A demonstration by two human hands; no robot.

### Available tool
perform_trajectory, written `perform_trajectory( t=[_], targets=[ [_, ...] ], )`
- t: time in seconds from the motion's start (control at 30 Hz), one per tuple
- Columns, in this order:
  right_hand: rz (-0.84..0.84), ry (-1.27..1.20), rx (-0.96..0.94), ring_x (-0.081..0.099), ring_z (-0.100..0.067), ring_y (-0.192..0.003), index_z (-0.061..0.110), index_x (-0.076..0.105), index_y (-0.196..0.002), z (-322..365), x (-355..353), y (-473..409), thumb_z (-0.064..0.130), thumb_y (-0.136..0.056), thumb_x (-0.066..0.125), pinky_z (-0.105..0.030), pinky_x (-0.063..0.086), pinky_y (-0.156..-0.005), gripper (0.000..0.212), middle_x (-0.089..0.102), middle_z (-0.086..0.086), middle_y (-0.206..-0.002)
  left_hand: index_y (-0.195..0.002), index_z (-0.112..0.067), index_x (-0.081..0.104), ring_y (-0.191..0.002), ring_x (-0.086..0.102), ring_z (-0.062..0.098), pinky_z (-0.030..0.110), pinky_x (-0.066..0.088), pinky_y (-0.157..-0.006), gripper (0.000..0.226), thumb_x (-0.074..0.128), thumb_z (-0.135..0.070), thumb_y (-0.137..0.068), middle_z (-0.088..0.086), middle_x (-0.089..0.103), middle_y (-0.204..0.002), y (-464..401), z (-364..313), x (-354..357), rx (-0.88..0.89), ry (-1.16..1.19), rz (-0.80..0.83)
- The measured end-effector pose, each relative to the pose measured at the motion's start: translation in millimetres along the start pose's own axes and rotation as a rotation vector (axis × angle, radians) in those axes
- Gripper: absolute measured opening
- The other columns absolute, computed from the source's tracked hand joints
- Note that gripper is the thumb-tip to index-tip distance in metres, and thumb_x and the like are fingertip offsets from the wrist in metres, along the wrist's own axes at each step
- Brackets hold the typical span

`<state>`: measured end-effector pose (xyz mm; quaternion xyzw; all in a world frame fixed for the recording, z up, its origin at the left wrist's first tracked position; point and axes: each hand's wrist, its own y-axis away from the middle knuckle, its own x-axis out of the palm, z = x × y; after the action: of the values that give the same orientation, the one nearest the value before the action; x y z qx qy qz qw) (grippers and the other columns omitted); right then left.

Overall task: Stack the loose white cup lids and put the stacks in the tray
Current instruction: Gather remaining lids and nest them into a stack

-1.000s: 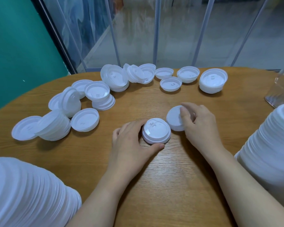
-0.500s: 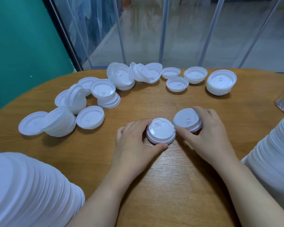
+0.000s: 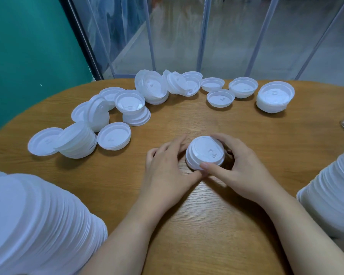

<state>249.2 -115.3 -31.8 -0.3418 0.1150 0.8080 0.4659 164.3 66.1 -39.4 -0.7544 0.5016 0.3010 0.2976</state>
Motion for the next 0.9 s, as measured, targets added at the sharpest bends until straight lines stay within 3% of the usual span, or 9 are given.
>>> perform_trajectory(
  t=[0.1, 0.2, 0.33, 0.47, 0.57, 0.63, 0.73, 0.8, 0.9],
  targets=[
    [0.021, 0.066, -0.020, 0.047, 0.003, -0.122, 0.038, 0.053, -0.141, 2, 1, 0, 0.053, -0.078, 0.079, -0.034, 0.037, -0.114, 0.070, 0.045, 0.040, -0.119, -0.156, -0.038, 0.036, -0.141, 0.032, -0.007, 0.033, 0.018, -0.122, 0.096, 0.072, -0.069, -0.073, -0.024, 0.055, -0.145, 0, 0, -1, 0.000, -0.006, 0.011],
    [0.012, 0.075, -0.054, 0.042, 0.009, -0.118, 0.031, 0.056, -0.142, 2, 2, -1, 0.053, -0.078, 0.077, -0.035, 0.036, -0.114, 0.070, 0.041, 0.044, -0.115, -0.158, -0.035, 0.035, -0.146, 0.026, -0.006, 0.030, 0.013, -0.125, 0.097, 0.075, -0.065, -0.075, -0.022, 0.050, -0.151, 0, -1, -2, 0.014, -0.002, 0.030],
    [-0.046, 0.117, -0.049, 0.043, 0.005, -0.119, 0.025, 0.057, -0.142, 0, 1, 1, 0.048, -0.081, 0.078, -0.035, 0.037, -0.112, 0.069, 0.052, 0.027, -0.122, -0.159, -0.032, 0.033, -0.150, 0.024, -0.003, 0.025, 0.005, -0.126, 0.088, 0.076, -0.046, -0.084, -0.021, 0.050, -0.151, 2, -1, -3, 0.072, -0.036, 0.046],
    [-0.100, 0.160, -0.039, 0.048, -0.009, -0.121, 0.022, 0.059, -0.137, -4, -4, 8, 0.048, -0.081, 0.077, -0.040, 0.039, -0.109, 0.064, 0.061, 0.011, -0.125, -0.153, -0.029, 0.043, -0.139, 0.040, 0.004, 0.031, 0.021, -0.125, 0.071, 0.073, -0.026, -0.089, -0.019, 0.056, -0.140, 2, -2, -3, 0.028, 0.027, -0.002],
    [-0.115, 0.147, -0.012, 0.047, -0.009, -0.119, 0.023, 0.059, -0.134, -6, -6, 10, 0.050, -0.080, 0.074, -0.036, 0.038, -0.106, 0.062, 0.058, 0.013, -0.120, -0.144, -0.024, 0.055, -0.126, 0.053, 0.004, 0.017, 0.037, -0.111, 0.052, 0.068, -0.018, -0.095, -0.013, 0.063, -0.134, -3, -5, -3, -0.007, 0.144, -0.088],
    [-0.134, 0.139, -0.001, 0.047, -0.010, -0.120, 0.024, 0.058, -0.134, -7, -5, 11, 0.049, -0.079, 0.075, -0.029, 0.033, -0.102, 0.063, 0.056, 0.014, -0.119, -0.136, -0.021, 0.062, -0.119, 0.056, 0.001, -0.001, 0.035, -0.092, 0.040, 0.066, -0.015, -0.097, -0.010, 0.066, -0.130, -15, -13, -6, -0.054, 0.239, -0.140],
    [-0.148, 0.144, 0.017, 0.046, -0.010, -0.119, 0.027, 0.054, -0.135, -7, -1, 10, 0.056, -0.073, 0.079, -0.021, 0.022, -0.094, 0.073, 0.053, 0.015, -0.118, -0.133, -0.023, 0.065, -0.119, 0.054, 0.003, -0.005, 0.033, -0.081, 0.034, 0.063, -0.017, -0.099, -0.013, 0.064, -0.130, -53, -27, -4, -0.040, 0.268, -0.123],
    [-0.173, 0.158, 0.011, 0.048, -0.011, -0.114, 0.030, 0.055, -0.127, -9, 1, 9, 0.057, -0.069, 0.083, -0.022, 0.023, -0.088, 0.070, 0.051, 0.018, -0.111, -0.135, -0.025, 0.065, -0.124, 0.052, 0.005, 0.000, 0.035, -0.089, 0.036, 0.064, -0.019, -0.100, -0.012, 0.059, -0.136, -87, -33, 5, 0.061, 0.209, -0.046],
    [-0.195, 0.138, 0.022, 0.051, -0.011, -0.112, 0.033, 0.055, -0.124, -11, 2, 8, 0.052, -0.068, 0.085, -0.022, 0.024, -0.087, 0.066, 0.052, 0.020, -0.109, -0.141, -0.026, 0.062, -0.137, 0.046, 0.010, 0.023, 0.034, -0.112, 0.044, 0.069, -0.024, -0.098, -0.007, 0.052, -0.149, -136, -34, 22, 0.233, -0.001, 0.069]
  ],
)
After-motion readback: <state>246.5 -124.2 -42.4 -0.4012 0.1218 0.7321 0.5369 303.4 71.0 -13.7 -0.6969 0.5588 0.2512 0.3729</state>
